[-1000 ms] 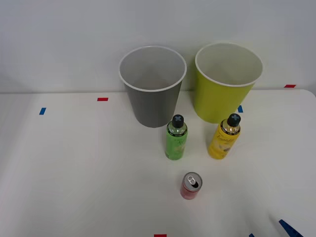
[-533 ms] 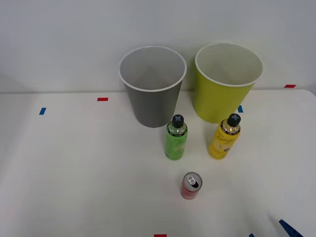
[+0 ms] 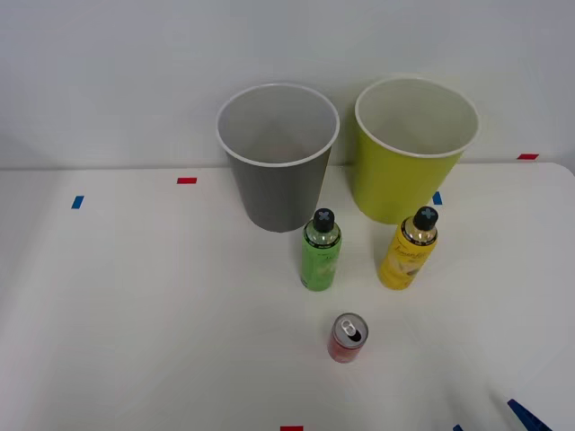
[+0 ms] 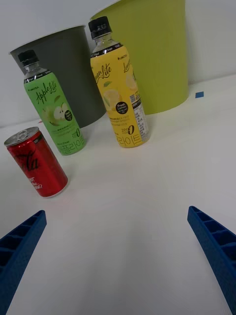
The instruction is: Put cans in the gray bin, plastic bottles in the light green bin
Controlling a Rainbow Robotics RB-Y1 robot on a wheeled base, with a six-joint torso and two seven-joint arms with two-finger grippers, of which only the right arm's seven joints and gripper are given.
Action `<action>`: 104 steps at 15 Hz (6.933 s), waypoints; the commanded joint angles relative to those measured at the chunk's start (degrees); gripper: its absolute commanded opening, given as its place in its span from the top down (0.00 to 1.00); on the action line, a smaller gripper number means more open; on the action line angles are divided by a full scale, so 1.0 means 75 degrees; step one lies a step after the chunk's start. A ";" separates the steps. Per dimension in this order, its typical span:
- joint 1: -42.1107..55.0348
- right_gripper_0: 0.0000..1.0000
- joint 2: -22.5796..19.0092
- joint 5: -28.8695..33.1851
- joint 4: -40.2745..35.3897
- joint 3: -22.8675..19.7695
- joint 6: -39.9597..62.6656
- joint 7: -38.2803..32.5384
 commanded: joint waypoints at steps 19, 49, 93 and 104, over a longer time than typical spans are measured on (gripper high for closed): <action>0.0059 0.00 -0.0188 -0.1512 0.0059 0.0691 -0.0094 0.1652; -0.3527 0.00 0.1828 -0.2250 0.0012 0.1113 0.3293 0.3375; -0.4922 0.71 0.2062 -0.2262 0.0012 0.0902 0.5051 0.4688; -0.4582 1.00 0.1746 -0.2848 -0.0023 0.1020 0.4394 0.4723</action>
